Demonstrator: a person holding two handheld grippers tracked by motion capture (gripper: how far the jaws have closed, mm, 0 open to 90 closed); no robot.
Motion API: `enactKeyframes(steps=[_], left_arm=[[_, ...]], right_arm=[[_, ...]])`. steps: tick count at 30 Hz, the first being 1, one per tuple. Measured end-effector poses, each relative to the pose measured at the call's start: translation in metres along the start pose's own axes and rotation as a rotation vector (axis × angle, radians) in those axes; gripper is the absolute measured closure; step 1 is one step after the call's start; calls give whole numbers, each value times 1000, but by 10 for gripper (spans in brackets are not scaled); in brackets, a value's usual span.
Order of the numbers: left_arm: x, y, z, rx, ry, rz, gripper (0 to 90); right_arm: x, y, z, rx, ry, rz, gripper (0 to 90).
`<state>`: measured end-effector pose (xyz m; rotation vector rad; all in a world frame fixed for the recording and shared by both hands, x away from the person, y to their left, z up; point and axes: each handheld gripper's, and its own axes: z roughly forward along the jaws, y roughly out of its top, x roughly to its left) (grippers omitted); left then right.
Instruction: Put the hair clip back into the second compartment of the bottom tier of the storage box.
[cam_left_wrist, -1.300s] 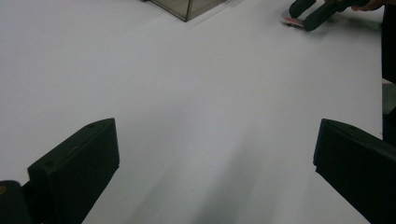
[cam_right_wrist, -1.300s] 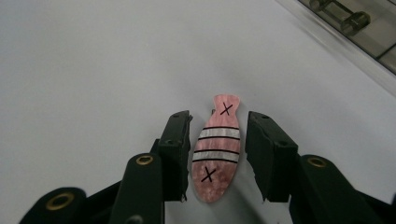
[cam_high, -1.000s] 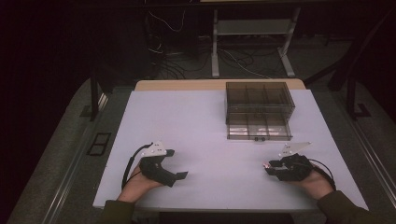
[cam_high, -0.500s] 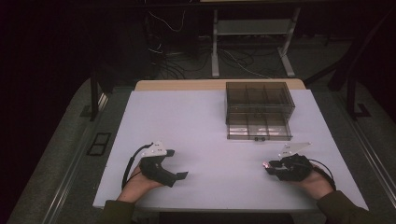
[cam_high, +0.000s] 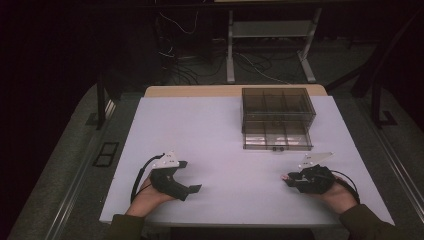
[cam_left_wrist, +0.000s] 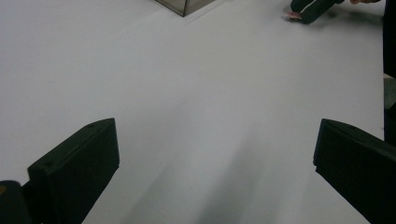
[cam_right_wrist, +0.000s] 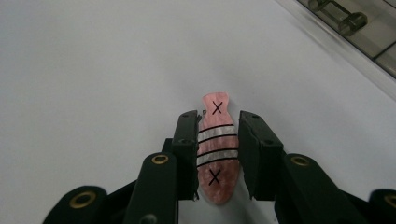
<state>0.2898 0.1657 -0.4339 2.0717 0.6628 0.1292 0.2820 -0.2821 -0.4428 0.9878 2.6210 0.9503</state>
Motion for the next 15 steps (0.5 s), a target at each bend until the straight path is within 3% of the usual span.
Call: enactKeyframes(steps=[8,12,15], left_arm=[[2,-3,2,-2,3,8,0],[6,-8,4,1,-1,-22,0],[6,-7,4,-6,-2,-14,0]], right_arm=[[-2,1,-5,-15,-3,3,679],[-3,1,-7,-20,-4,1,679],[-3,1,-9,-27,-4,2,678]])
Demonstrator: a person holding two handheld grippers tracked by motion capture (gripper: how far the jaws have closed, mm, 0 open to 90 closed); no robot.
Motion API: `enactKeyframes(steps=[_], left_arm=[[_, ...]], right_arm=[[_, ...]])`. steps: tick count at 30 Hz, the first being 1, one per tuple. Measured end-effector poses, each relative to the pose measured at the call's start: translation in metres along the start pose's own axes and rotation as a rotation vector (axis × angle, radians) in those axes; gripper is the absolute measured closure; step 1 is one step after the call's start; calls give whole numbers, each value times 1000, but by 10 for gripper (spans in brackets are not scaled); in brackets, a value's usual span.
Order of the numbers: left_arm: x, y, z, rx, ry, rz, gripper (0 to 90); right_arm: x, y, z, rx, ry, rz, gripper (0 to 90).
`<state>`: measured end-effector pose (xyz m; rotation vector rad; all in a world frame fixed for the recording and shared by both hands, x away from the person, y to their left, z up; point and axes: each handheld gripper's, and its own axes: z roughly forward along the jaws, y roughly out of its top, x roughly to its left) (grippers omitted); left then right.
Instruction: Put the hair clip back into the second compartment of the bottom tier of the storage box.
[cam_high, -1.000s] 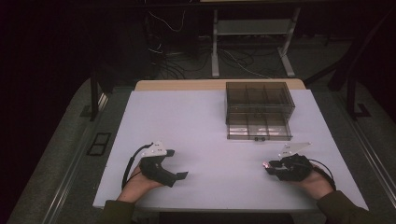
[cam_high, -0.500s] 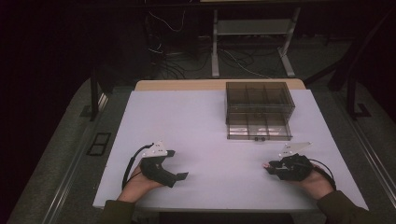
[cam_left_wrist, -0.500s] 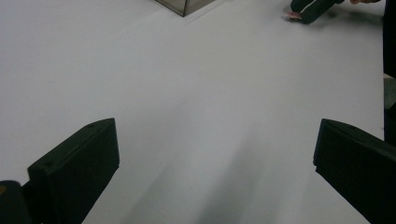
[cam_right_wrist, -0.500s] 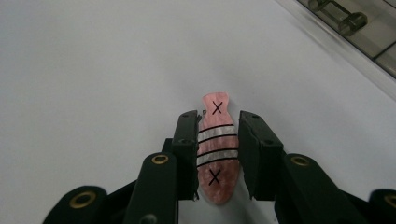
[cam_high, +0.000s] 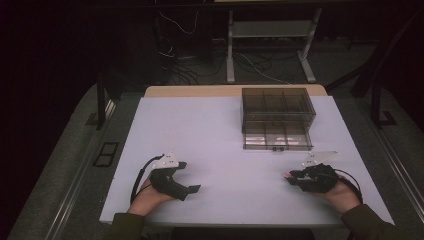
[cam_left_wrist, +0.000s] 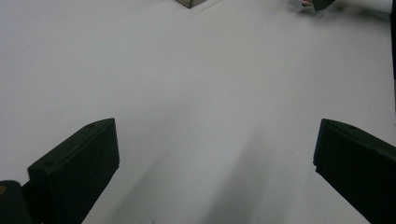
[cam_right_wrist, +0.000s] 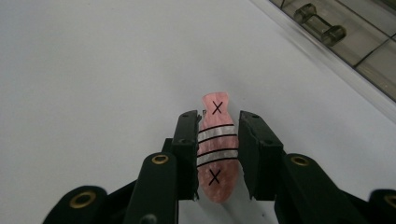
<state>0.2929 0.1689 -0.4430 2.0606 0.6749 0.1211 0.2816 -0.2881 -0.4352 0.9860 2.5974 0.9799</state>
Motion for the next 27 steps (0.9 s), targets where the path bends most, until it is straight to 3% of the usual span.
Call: enactKeyframes(steps=[12,27], left_arm=[[-3,1,0,-10,-4,25,0],[-4,2,0,-17,1,13,0]], right_arm=[[-5,0,-7,-33,24,26,678],[-10,3,-16,-62,46,39,678]])
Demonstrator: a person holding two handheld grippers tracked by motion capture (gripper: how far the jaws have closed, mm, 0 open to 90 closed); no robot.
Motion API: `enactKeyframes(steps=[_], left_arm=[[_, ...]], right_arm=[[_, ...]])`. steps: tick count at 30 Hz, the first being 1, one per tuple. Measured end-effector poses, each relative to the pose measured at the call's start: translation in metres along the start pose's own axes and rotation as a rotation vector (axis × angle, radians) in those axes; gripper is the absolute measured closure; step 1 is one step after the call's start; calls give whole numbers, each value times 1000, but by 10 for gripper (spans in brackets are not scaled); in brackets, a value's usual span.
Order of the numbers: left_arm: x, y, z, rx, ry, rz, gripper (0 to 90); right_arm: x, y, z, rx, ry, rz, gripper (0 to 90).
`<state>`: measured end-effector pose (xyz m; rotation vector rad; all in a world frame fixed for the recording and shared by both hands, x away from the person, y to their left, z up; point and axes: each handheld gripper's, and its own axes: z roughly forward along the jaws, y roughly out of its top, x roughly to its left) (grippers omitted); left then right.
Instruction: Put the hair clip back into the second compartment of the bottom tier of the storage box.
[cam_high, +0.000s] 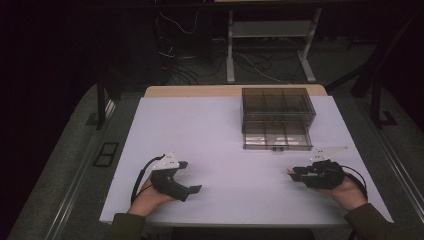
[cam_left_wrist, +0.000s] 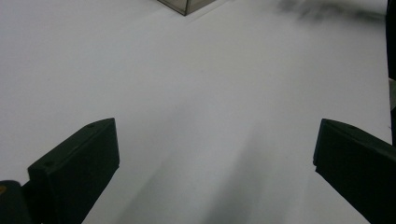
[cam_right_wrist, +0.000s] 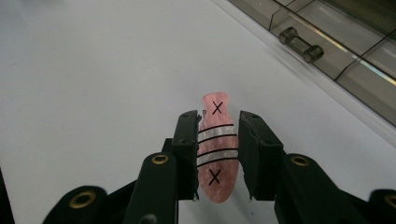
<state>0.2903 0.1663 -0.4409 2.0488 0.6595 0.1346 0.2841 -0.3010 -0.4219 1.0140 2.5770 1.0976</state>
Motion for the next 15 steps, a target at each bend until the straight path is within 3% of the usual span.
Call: enactKeyframes(steps=[15], left_arm=[[-1,1,1,0,2,3,0]], right_arm=[[-5,4,-9,-34,0,15,678]])
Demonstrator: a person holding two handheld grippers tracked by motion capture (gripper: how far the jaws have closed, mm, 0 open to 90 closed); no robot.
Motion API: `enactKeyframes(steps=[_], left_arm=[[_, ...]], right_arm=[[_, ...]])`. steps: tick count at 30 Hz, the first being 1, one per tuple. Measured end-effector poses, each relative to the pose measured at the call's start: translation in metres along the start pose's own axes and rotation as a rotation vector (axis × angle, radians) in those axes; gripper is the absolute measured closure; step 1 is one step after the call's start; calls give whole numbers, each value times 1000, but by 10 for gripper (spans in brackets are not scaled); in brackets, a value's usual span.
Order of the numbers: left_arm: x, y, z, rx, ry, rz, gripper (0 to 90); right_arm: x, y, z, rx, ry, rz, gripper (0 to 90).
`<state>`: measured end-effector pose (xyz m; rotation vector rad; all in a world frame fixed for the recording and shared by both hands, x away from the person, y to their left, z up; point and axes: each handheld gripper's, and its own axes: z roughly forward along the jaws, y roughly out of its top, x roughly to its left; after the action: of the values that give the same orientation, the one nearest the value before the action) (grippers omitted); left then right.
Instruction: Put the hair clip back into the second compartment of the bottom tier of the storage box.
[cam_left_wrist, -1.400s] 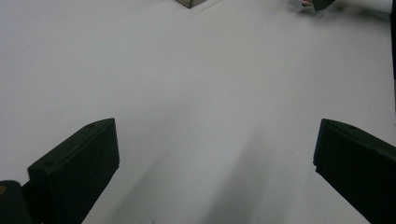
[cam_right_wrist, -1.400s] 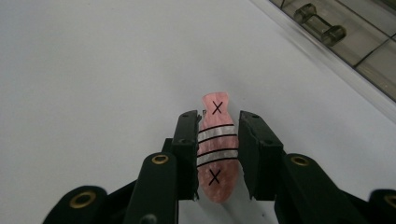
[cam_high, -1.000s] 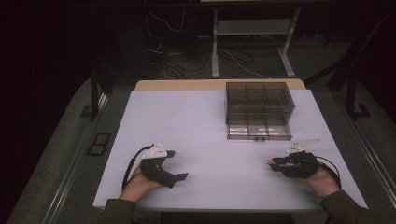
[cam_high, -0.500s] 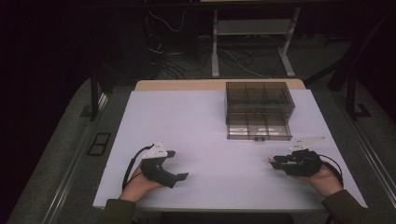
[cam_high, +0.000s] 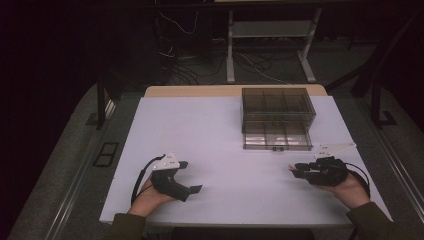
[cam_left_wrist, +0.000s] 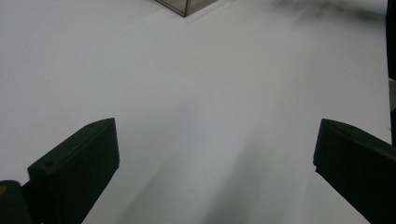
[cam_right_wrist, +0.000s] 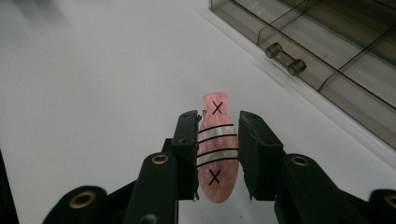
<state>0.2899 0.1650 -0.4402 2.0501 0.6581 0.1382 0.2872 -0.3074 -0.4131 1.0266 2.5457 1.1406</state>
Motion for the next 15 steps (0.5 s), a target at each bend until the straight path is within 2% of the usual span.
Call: enactKeyframes(steps=[15], left_arm=[[-2,1,0,-3,-4,6,0]], right_arm=[[-7,9,-1,-34,-1,21,678]])
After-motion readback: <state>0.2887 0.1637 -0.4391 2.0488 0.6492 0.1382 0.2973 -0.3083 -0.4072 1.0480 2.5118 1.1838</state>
